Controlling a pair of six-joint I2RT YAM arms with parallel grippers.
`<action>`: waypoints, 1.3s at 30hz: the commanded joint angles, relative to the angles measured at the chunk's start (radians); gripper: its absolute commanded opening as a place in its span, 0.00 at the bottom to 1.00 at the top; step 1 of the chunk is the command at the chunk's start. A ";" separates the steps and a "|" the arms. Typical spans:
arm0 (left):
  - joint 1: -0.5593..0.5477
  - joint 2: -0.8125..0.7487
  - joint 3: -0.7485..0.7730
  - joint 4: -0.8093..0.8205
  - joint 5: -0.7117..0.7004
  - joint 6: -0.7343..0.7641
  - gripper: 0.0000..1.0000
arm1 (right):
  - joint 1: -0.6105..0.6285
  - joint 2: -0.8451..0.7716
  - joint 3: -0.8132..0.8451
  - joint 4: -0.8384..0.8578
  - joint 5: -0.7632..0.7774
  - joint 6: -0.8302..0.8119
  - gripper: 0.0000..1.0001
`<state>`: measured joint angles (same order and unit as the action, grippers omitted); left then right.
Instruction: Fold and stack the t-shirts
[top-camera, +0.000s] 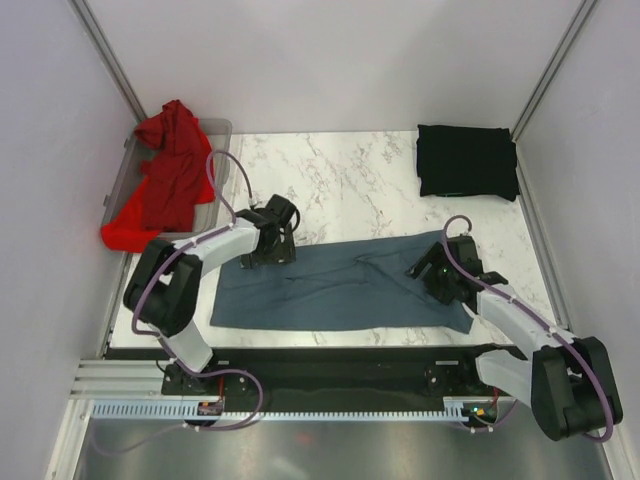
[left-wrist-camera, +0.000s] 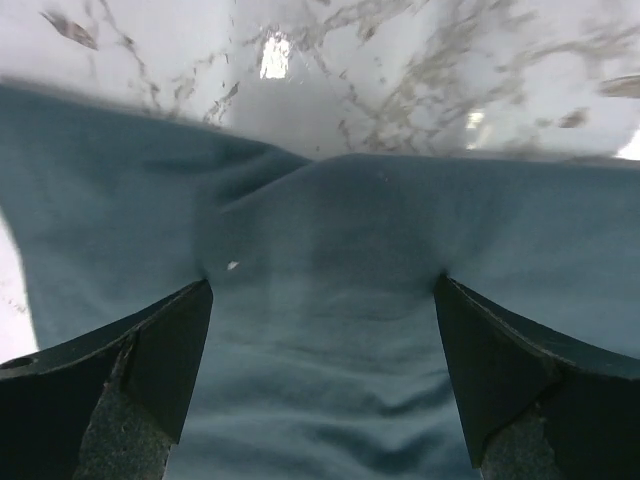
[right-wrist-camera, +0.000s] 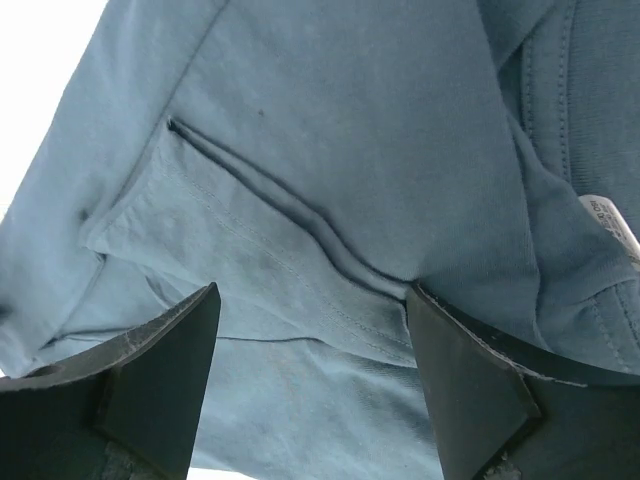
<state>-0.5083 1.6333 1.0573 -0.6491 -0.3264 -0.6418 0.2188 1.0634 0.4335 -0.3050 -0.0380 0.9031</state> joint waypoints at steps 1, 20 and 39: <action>0.001 0.104 0.041 0.006 -0.017 0.033 0.99 | 0.016 0.085 -0.004 0.070 0.007 0.020 0.84; -0.185 -0.107 -0.298 0.040 0.171 -0.281 0.99 | 0.137 1.349 1.278 -0.020 -0.119 -0.096 0.84; -0.383 -0.378 -0.088 -0.044 0.159 -0.454 1.00 | 0.082 1.730 2.042 0.073 -0.348 -0.171 0.91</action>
<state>-0.8848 1.3430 0.9119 -0.6132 -0.0883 -1.0546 0.3153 2.7819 2.4748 -0.1841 -0.3439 0.8165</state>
